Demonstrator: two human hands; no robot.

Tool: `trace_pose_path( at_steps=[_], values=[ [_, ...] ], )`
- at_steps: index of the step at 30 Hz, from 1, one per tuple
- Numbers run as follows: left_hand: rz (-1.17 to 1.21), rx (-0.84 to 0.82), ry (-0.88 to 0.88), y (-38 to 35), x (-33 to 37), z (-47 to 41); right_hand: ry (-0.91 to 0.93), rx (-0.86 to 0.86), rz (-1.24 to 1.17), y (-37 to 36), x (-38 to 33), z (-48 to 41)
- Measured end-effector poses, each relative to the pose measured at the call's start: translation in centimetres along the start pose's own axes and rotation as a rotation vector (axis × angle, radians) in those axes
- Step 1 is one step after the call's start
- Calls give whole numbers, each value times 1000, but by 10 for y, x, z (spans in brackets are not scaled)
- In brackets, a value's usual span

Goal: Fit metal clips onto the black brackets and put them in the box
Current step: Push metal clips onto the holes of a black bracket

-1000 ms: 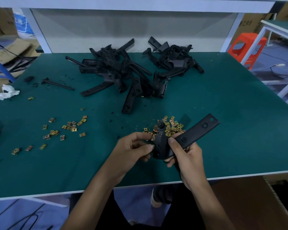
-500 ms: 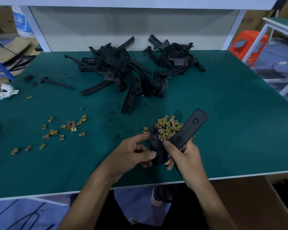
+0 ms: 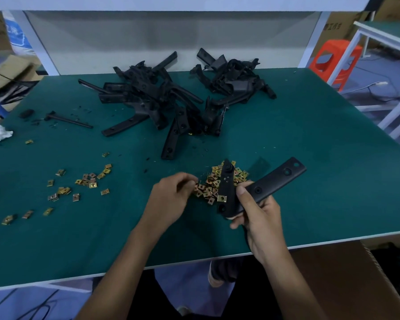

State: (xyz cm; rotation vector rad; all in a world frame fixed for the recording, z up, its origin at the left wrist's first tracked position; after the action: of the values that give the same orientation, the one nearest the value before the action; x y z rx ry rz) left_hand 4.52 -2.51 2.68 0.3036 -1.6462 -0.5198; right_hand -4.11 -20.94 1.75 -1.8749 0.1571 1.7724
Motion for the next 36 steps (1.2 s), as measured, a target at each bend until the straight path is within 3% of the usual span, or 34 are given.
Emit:
trace_pose_path(
  at_steps=[2,5,7,10,13,17,23,36],
  values=[
    [-246,90,-105,-3,-2,-13,-4,-14,2,-1,-2,0],
    [-429,-2,-145,-12,-3,-27,-11,-21,5,-1,-2,1],
    [-421,-46,-96,-13,0,-32,-14,-22,8,-1,-2,1],
    [-360,-111,-10,-7,3,-33,-15,-24,26,-2,-1,1],
    [-230,-72,32,1,9,-22,-19,-28,21,-2,0,1],
    [144,-30,7,11,21,0,-18,-27,7,-1,2,1],
    [537,-83,138,12,32,16,-22,-35,20,1,2,0],
    [690,-218,290,-3,42,25,-37,-52,-12,1,0,2]
  ],
)
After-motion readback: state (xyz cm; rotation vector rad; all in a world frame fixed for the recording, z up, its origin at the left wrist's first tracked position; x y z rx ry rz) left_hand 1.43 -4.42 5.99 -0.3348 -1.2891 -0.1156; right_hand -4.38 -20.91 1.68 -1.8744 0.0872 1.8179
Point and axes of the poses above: each hand's wrist, its own z-axis away from the middle knuckle, its own y-axis out of the back of the hand, x = y × z, the point moved 1 cm from there along -z, towards the middle knuckle, and after that the axes turned 6 degrees about x, right-handed, at the moved point
